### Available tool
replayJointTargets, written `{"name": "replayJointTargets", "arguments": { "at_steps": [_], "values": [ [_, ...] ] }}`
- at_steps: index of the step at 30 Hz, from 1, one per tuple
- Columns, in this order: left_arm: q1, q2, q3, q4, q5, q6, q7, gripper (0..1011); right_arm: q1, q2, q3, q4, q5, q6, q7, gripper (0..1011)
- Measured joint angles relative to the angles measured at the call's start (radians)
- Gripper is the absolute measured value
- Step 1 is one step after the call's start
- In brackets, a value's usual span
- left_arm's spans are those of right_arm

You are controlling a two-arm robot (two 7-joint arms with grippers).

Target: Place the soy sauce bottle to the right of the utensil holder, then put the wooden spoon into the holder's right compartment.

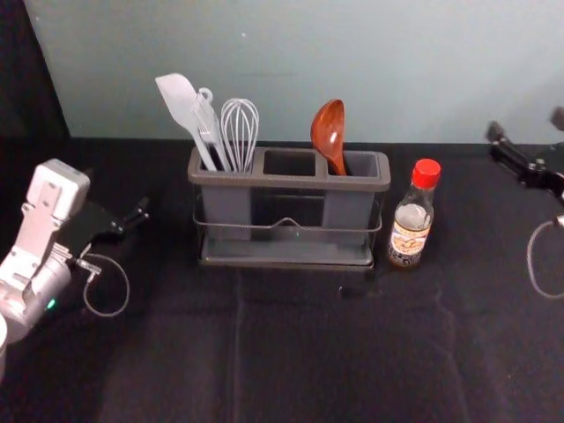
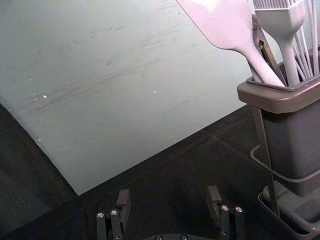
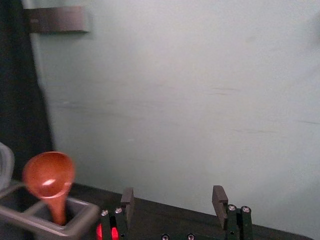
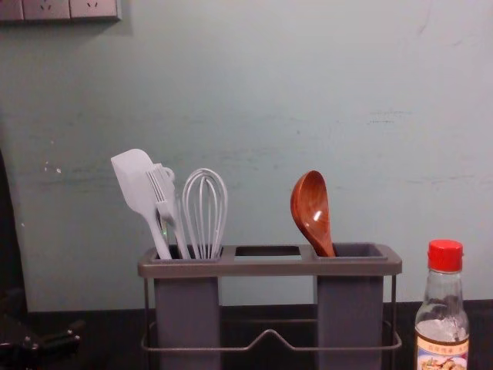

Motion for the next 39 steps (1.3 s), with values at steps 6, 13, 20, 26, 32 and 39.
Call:
{"name": "replayJointTargets", "arguments": {
  "at_steps": [6, 13, 20, 26, 32, 39],
  "values": [
    [0.0, 0.0, 0.0, 0.0, 0.0, 0.0, 0.0, 1005, -0.04, -0.055, 0.032, 0.026, -0.048, -0.044, -0.077, 1002],
    [0.0, 0.0, 0.0, 0.0, 0.0, 0.0, 0.0, 1005, -0.034, -0.095, 0.025, 0.11, -0.08, -0.056, -0.097, 1002],
    [0.0, 0.0, 0.0, 0.0, 0.0, 0.0, 0.0, 1005, -0.013, -0.115, -0.004, 0.205, -0.125, -0.09, -0.086, 1002],
    [0.0, 0.0, 0.0, 0.0, 0.0, 0.0, 0.0, 1005, 0.019, -0.134, -0.028, 0.296, -0.166, -0.136, -0.061, 1002],
    [0.0, 0.0, 0.0, 0.0, 0.0, 0.0, 0.0, 1005, 0.027, -0.147, -0.031, 0.321, -0.193, -0.149, -0.055, 1003],
    [0.0, 0.0, 0.0, 0.0, 0.0, 0.0, 0.0, 1005, 0.029, -0.149, -0.03, 0.327, -0.198, -0.154, -0.049, 1002]
  ]
}}
